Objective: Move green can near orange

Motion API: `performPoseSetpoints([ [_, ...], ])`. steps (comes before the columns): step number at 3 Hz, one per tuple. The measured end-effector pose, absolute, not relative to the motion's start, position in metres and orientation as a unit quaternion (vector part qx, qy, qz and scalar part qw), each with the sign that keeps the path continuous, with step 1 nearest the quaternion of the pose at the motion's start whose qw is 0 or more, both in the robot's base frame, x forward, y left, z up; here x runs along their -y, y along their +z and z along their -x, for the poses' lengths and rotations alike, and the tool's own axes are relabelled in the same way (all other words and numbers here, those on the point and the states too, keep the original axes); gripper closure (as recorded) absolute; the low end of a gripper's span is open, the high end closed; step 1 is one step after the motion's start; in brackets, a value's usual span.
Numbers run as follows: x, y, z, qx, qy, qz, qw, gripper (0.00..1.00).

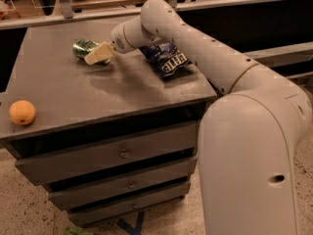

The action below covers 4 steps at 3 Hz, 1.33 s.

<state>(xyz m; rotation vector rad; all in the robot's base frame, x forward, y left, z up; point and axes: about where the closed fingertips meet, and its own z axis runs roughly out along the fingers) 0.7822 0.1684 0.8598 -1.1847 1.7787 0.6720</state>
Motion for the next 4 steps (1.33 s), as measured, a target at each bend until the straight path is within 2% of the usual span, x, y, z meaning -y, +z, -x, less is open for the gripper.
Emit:
performPoseSetpoints([
  [2,-0.185,0.859,-0.777,-0.702,0.242,0.516,0.427,0.65],
  [3,-0.184,0.864,-0.756,-0.689,0.251,0.53,0.427,0.88],
  [4,-0.176,0.872,-0.724,-0.675,0.274,0.536,0.427,1.0],
])
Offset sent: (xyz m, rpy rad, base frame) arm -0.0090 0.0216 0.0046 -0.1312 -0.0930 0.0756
